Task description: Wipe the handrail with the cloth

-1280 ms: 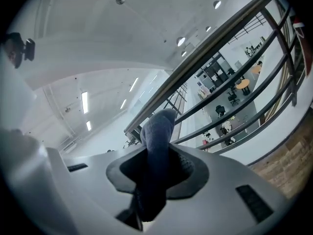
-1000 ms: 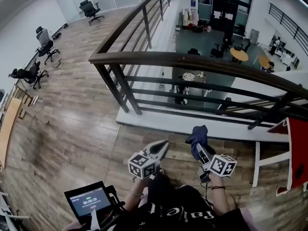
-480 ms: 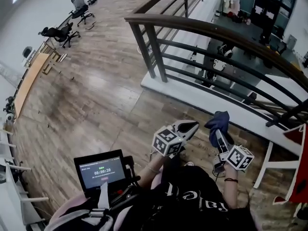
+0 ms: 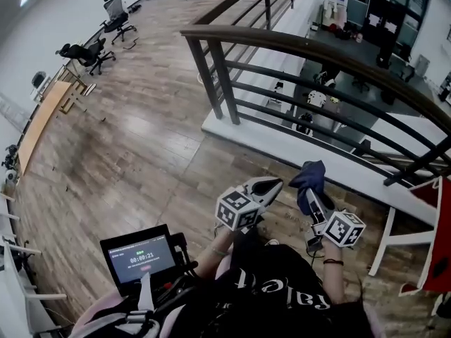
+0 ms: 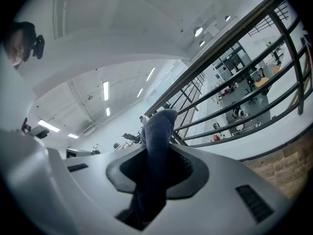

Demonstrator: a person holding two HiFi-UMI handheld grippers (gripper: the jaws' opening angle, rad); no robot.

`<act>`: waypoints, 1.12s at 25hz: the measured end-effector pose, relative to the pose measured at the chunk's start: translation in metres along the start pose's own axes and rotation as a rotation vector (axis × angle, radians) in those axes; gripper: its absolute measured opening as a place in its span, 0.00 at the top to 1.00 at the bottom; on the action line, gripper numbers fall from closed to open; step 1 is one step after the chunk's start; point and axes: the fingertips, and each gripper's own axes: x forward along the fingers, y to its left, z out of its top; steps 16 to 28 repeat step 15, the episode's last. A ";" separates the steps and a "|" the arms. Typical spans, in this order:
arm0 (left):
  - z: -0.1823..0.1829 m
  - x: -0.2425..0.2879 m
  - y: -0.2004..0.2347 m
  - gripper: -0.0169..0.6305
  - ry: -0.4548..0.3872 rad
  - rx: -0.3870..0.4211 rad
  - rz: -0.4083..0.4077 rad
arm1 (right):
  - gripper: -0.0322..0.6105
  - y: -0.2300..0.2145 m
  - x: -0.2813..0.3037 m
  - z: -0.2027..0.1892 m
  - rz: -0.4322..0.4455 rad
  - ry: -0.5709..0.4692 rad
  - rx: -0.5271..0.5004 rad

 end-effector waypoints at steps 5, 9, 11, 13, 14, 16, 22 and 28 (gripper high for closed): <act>0.006 -0.003 0.003 0.97 -0.035 -0.024 0.009 | 0.81 0.005 -0.003 0.006 0.011 -0.020 -0.018; 0.006 -0.004 -0.005 0.97 -0.042 -0.030 0.010 | 0.81 0.005 -0.014 0.006 0.005 -0.020 -0.018; 0.000 -0.007 -0.006 0.97 -0.024 -0.031 0.023 | 0.81 0.004 -0.017 0.001 -0.003 -0.008 -0.010; -0.009 -0.012 -0.007 0.97 -0.005 -0.044 0.037 | 0.81 0.003 -0.020 -0.007 -0.012 0.009 0.000; -0.013 -0.014 -0.008 0.97 0.001 -0.056 0.041 | 0.81 0.003 -0.023 -0.012 -0.016 0.017 0.006; -0.017 -0.017 -0.010 0.97 0.005 -0.070 0.045 | 0.81 0.003 -0.026 -0.016 -0.020 0.026 0.011; -0.017 -0.017 -0.010 0.97 0.005 -0.070 0.045 | 0.81 0.003 -0.026 -0.016 -0.020 0.026 0.011; -0.017 -0.017 -0.010 0.97 0.005 -0.070 0.045 | 0.81 0.003 -0.026 -0.016 -0.020 0.026 0.011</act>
